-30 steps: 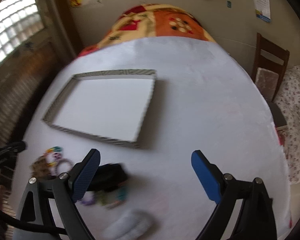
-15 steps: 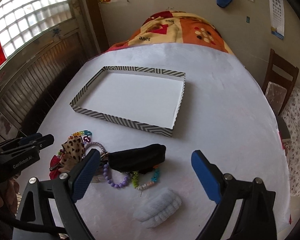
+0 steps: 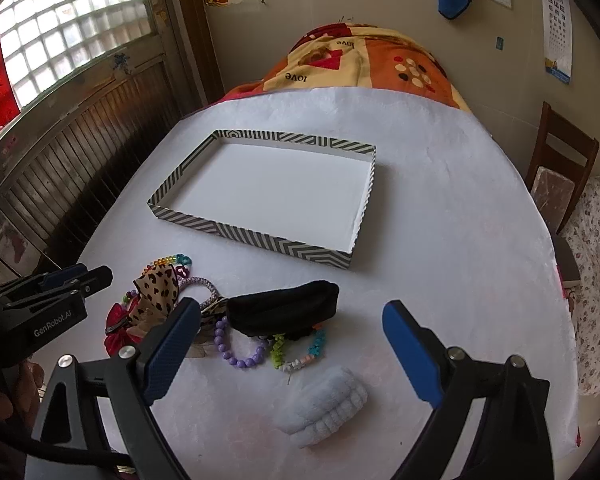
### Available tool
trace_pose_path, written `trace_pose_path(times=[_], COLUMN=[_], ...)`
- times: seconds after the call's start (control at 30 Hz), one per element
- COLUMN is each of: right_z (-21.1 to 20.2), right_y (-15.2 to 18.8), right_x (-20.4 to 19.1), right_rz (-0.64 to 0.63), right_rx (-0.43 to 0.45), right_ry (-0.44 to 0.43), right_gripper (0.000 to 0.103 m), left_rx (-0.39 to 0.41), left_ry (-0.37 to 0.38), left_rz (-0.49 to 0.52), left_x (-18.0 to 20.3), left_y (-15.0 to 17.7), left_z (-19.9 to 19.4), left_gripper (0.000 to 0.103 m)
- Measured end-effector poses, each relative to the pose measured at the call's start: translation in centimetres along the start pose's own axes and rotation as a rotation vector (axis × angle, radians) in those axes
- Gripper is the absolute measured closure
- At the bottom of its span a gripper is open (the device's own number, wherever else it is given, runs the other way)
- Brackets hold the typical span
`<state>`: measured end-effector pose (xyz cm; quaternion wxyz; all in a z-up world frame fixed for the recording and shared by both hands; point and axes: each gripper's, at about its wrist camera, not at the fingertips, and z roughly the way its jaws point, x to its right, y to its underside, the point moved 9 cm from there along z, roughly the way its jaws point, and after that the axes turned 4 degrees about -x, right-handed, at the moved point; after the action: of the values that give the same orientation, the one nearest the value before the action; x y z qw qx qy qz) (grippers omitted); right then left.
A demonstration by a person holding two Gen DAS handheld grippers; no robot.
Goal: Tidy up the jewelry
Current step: 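Move both tools toward the jewelry pile in front of the tray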
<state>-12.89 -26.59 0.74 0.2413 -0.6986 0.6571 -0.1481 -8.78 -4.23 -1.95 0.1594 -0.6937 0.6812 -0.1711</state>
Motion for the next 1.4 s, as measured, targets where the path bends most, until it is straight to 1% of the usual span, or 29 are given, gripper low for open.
trace_pose_path(times=[0.4, 0.73, 1.4], right_z=[0.8, 1.0, 1.7], right_y=[0.0, -0.1, 0.2], right_x=[-0.4, -0.8, -1.0], right_rz=[-0.004, -0.024, -0.017], right_rx=[-0.013, -0.019, -0.050], right_ry=[-0.011, -0.012, -0.025], right_gripper=[0.008, 0.008, 0.008], left_rx=[-0.009, -0.025, -0.028], left_ry=[-0.004, 0.011, -0.012], left_rz=[-0.001, -0.018, -0.031], left_x=[-0.1, -0.8, -1.9], left_y=[0.0, 0.1, 0.1], left_z=[0.5, 0.6, 0.9], left_gripper=[0.086, 0.086, 0.086])
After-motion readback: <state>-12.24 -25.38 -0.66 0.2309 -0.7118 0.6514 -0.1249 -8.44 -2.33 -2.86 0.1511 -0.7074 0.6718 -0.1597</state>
